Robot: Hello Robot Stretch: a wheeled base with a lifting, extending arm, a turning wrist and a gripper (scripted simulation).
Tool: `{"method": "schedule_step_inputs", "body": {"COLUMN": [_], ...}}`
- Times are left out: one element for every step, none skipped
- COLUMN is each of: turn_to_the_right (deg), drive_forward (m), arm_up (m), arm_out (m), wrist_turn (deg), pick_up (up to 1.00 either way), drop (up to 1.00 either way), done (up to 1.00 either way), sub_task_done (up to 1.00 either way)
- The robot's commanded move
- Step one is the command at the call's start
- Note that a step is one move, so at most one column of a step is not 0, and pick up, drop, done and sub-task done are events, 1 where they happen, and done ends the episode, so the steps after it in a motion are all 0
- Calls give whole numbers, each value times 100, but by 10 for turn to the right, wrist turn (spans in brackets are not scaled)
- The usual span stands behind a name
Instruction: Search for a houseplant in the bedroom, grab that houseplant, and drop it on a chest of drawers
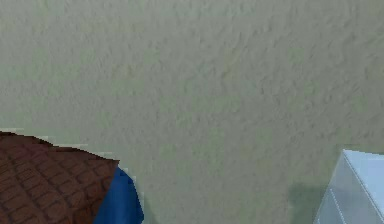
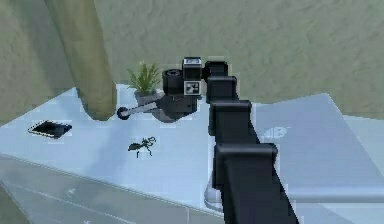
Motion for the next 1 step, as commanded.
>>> {"method": "schedule_step_inputs", "body": {"turn_to_the_right": [0], "drive_forward": [0], "arm_up": [0], "arm_out": [0], "wrist_turn": [420], "pick_up": [0], "drop": [0], "done": [0], "sub_task_done": [0]}}
